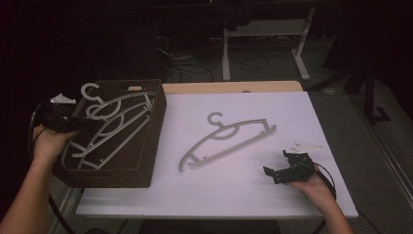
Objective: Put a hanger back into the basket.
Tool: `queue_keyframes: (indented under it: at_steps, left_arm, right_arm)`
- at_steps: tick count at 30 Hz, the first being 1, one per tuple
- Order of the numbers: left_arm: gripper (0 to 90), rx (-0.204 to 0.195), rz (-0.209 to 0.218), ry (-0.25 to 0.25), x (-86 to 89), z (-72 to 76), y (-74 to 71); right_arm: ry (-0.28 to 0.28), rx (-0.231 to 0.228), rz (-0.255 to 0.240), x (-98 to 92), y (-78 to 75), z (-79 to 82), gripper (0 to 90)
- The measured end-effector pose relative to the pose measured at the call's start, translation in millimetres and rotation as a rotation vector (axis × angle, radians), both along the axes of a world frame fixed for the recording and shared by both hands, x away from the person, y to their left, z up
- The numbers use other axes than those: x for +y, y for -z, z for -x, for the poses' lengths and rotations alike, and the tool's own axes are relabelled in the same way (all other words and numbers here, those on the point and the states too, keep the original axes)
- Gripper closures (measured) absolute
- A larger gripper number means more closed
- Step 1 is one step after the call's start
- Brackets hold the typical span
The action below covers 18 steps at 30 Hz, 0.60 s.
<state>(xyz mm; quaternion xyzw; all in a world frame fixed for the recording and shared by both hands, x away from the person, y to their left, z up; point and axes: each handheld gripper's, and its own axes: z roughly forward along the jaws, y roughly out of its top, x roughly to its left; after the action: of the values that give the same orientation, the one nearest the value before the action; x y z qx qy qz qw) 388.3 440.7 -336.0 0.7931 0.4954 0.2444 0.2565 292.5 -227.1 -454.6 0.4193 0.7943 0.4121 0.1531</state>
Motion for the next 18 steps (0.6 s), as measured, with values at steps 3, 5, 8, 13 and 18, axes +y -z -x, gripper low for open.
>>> queue_keyframes:
  at_steps: [3,5,8,13,18]
  left_arm:
    - [81.0,0.033,-0.008,-0.002,0.2,-0.6,6.9]
    - [78.9,0.053,0.008,0.007,1.8,-0.3,10.8]
    - [64.0,0.035,0.034,0.009,3.3,1.2,9.3]
    - [50.5,-0.009,0.092,0.021,2.3,3.1,0.3]
    - [40.0,-0.051,0.196,0.079,-8.4,6.1,-10.2]
  right_arm:
    - [-0.001,0.000,0.001,0.2,0.0,0.2,0.0]
    - [-0.001,-0.001,0.002,0.0,0.1,0.2,0.0]
    - [0.000,-0.002,0.001,-0.1,-0.2,0.1,0.0]
    - [-0.002,0.001,0.001,0.2,-0.1,0.2,0.0]
    - [-0.002,-0.001,0.001,-0.2,-0.3,0.2,0.0]
